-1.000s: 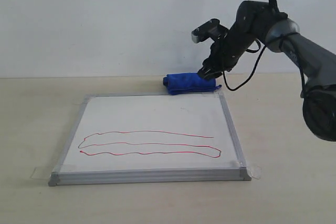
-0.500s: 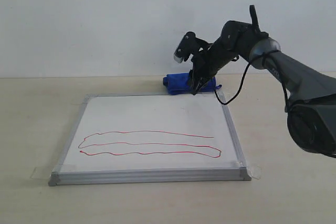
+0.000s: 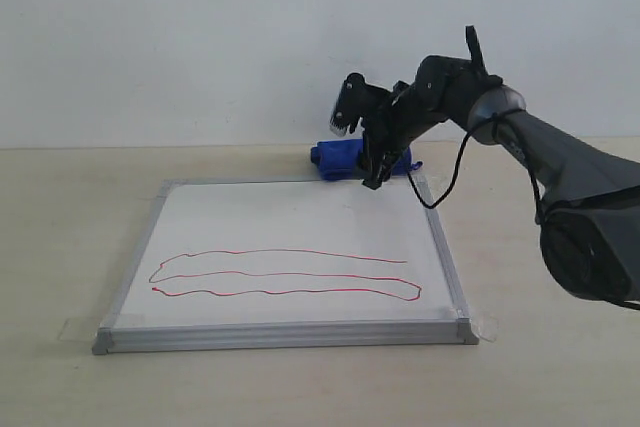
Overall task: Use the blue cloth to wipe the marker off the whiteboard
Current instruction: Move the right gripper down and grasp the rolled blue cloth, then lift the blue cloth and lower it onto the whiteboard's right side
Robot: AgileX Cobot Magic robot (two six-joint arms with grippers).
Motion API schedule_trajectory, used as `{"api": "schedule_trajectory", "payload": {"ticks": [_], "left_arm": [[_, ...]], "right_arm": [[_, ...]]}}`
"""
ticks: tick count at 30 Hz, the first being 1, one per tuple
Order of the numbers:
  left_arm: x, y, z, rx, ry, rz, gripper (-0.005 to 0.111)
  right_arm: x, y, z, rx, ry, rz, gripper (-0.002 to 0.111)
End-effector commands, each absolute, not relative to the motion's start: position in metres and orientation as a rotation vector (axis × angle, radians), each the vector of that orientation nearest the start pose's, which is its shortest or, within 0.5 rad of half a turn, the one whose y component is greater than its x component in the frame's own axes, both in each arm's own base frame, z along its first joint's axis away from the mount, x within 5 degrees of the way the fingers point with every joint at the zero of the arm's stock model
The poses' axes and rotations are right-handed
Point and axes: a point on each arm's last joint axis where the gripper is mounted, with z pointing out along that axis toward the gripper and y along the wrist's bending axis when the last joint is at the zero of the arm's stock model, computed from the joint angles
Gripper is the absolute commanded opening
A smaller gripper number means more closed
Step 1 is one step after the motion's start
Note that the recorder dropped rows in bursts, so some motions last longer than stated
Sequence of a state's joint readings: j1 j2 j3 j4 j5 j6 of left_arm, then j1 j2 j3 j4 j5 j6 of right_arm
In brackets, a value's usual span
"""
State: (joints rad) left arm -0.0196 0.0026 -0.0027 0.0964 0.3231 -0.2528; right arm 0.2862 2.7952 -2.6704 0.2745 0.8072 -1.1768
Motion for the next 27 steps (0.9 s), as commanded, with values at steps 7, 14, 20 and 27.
{"api": "schedule_trajectory", "payload": {"ticks": [7,14,20,27], "left_arm": [[0.054,0.002,0.185,-0.155,1.791,-0.111,0.004],[0.054,0.002,0.185,-0.155,1.791,-0.111,0.004],[0.054,0.002,0.185,-0.155,1.791,-0.111,0.004],[0.054,0.002,0.185,-0.155,1.791,-0.111,0.004]], "right_arm": [[0.568,0.180,0.127,-1.420,1.836,-0.139,0.075],[0.572,0.178,0.110,-1.399,1.834,-0.156,0.074],[0.572,0.178,0.110,-1.396,1.844,-0.148,0.014],[0.568,0.176,0.131,-1.322,1.923,-0.127,0.000]]}}
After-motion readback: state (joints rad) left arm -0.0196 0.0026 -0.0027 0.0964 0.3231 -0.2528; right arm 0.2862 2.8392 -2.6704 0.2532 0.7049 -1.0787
